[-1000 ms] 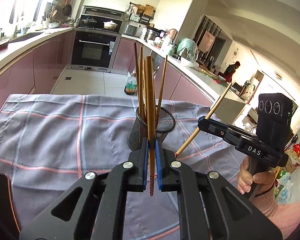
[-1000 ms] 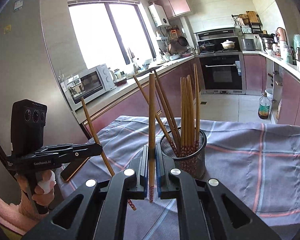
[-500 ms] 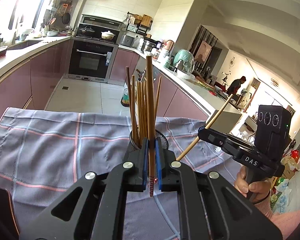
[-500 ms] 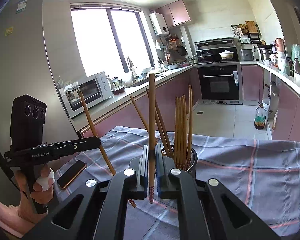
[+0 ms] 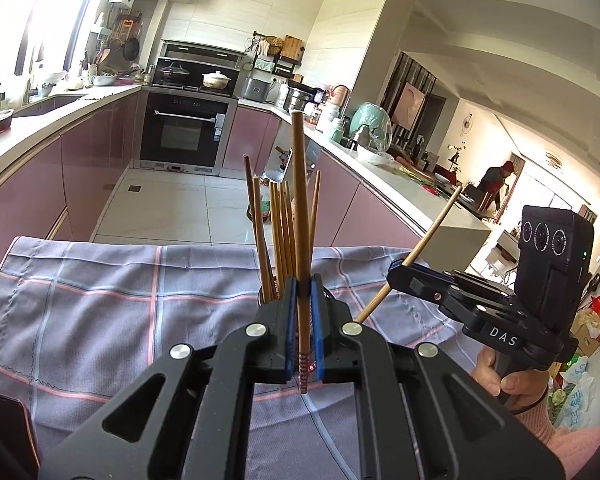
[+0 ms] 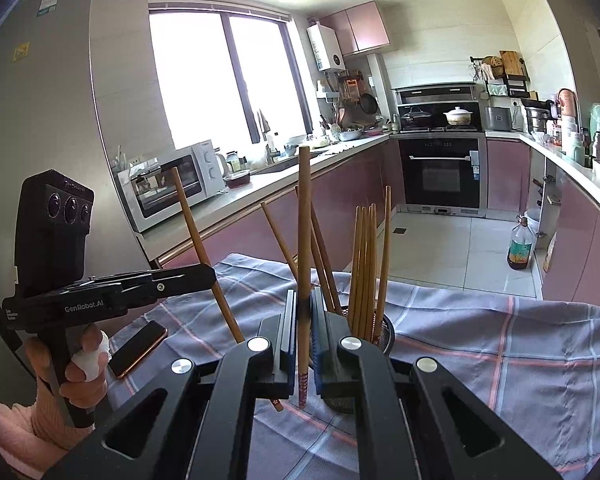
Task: Organize utensils
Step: 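Lift both held chopsticks upright and carry them over the mesh cup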
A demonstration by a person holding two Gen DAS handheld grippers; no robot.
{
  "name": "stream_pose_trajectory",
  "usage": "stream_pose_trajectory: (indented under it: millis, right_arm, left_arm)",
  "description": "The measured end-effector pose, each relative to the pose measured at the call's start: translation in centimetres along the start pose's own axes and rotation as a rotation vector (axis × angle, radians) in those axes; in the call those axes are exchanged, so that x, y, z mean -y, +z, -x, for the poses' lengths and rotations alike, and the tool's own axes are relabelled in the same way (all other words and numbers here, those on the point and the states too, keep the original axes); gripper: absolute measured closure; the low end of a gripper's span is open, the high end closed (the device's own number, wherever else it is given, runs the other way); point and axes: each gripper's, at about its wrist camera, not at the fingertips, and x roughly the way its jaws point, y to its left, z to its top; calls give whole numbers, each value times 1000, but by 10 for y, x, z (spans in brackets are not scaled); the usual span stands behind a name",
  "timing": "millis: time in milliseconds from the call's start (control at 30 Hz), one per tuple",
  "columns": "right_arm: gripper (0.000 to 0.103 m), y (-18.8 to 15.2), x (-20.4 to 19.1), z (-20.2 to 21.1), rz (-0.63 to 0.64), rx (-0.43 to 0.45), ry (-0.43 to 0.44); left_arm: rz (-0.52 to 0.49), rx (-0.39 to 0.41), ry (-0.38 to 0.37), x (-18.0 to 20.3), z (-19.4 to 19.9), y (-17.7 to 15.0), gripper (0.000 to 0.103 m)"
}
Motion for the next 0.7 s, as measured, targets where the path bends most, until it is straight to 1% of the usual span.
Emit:
stream_pose_trajectory:
  millis: [200,467,700]
  right_arm:
    - [98,12,-5,5,33,32,-14]
    - [98,34,-4,16,57,86,-47]
    - [98,45,5,9,53,91,-80]
  left_arm:
    - [-6,13,3,3,1,3,95]
    - [-14,67,-17,12,11,16,95]
    - [-13,122,3,13,17,32,95]
